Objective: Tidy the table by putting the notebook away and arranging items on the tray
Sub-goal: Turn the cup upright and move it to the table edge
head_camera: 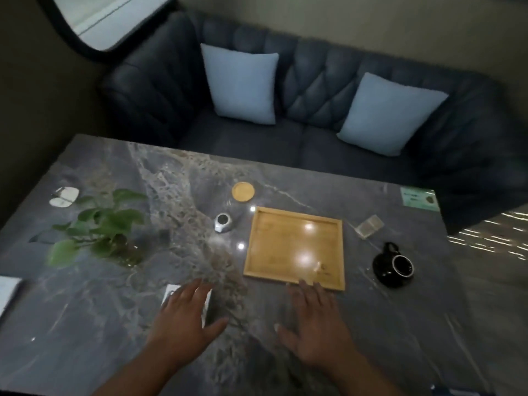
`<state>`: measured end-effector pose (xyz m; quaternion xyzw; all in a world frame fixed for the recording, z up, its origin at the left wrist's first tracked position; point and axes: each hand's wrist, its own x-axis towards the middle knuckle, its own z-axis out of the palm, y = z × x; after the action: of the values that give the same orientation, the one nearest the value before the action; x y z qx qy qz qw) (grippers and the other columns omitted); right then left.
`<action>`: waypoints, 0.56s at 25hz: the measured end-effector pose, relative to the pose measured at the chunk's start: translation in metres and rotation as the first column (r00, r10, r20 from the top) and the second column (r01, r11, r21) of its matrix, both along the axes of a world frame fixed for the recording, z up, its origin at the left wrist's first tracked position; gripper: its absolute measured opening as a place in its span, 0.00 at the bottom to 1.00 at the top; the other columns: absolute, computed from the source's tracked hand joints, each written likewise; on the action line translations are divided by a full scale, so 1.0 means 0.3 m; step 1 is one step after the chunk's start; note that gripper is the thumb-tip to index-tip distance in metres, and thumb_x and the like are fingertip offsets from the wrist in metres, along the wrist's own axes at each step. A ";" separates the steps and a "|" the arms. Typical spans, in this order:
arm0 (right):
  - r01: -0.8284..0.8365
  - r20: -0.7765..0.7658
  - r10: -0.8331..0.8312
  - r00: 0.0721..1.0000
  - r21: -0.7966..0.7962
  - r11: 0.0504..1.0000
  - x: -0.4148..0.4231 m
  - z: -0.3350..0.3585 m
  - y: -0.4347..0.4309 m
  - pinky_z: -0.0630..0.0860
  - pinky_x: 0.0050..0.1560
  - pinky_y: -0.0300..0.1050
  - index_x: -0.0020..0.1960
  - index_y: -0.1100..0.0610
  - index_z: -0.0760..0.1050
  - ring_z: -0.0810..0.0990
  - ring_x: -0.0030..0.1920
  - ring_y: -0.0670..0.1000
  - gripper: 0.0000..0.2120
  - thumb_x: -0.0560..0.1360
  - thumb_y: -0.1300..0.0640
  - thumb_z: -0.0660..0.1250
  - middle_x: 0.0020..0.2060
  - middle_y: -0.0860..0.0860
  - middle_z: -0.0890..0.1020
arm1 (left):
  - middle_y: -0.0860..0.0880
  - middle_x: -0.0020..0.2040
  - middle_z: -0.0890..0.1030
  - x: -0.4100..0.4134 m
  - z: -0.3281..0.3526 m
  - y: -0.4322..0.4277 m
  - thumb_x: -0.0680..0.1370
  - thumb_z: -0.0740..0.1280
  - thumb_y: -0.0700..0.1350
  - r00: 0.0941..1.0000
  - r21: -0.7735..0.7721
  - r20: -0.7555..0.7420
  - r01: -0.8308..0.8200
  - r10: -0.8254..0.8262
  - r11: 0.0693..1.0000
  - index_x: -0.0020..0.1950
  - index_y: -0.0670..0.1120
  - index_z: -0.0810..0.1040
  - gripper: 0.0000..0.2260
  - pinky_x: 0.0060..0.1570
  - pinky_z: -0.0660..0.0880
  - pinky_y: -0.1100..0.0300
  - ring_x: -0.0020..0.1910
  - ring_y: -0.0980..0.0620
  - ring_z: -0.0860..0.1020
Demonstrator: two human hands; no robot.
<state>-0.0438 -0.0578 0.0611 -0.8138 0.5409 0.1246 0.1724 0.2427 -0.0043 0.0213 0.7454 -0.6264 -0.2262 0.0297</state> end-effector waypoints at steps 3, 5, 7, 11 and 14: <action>0.050 -0.033 -0.049 0.998 0.024 0.998 -0.194 -0.041 0.002 0.53 0.78 0.60 0.82 0.50 0.52 0.58 0.79 0.61 0.44 0.73 0.27 0.50 0.81 0.57 0.59 | 0.46 0.78 0.69 -0.177 0.009 -0.022 0.67 0.58 0.74 0.997 0.047 0.055 0.053 -0.056 0.997 0.77 0.51 0.70 0.43 0.74 0.66 0.46 0.75 0.43 0.69; 0.090 -0.019 -0.089 0.996 0.039 0.995 -0.310 -0.068 0.010 0.50 0.79 0.58 0.82 0.49 0.51 0.55 0.80 0.60 0.44 0.73 0.27 0.49 0.81 0.57 0.58 | 0.49 0.80 0.66 -0.283 0.006 -0.031 0.68 0.58 0.74 0.996 0.080 0.051 0.064 -0.068 0.995 0.78 0.54 0.67 0.42 0.75 0.63 0.47 0.77 0.46 0.66; 0.122 -0.028 -0.121 0.992 0.061 0.991 -0.411 -0.088 0.024 0.51 0.79 0.58 0.82 0.49 0.51 0.56 0.79 0.60 0.44 0.73 0.27 0.48 0.80 0.57 0.60 | 0.50 0.81 0.65 -0.370 -0.001 -0.037 0.68 0.57 0.74 0.994 0.097 0.048 0.096 -0.101 0.991 0.78 0.56 0.66 0.41 0.75 0.62 0.48 0.77 0.47 0.65; 0.227 -0.050 -0.222 0.974 0.118 0.967 -0.548 -0.103 0.066 0.52 0.78 0.59 0.83 0.49 0.51 0.55 0.80 0.61 0.43 0.74 0.28 0.48 0.81 0.57 0.59 | 0.47 0.80 0.67 -0.506 -0.022 -0.058 0.66 0.59 0.72 0.979 0.096 0.034 0.197 -0.201 0.976 0.76 0.53 0.70 0.41 0.74 0.66 0.44 0.76 0.42 0.68; 0.312 -0.074 -0.307 0.949 0.077 0.947 -0.605 -0.088 0.075 0.57 0.77 0.59 0.82 0.50 0.54 0.59 0.78 0.63 0.43 0.74 0.28 0.50 0.80 0.58 0.63 | 0.46 0.79 0.68 -0.602 -0.057 -0.096 0.67 0.62 0.71 0.955 0.092 0.046 0.287 -0.292 0.954 0.75 0.53 0.72 0.40 0.74 0.66 0.42 0.76 0.41 0.68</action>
<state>-0.2254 -0.0352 0.0346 -0.7063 0.6608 0.1444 0.2089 0.0620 -0.0330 0.0043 0.6526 -0.7193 -0.2322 -0.0537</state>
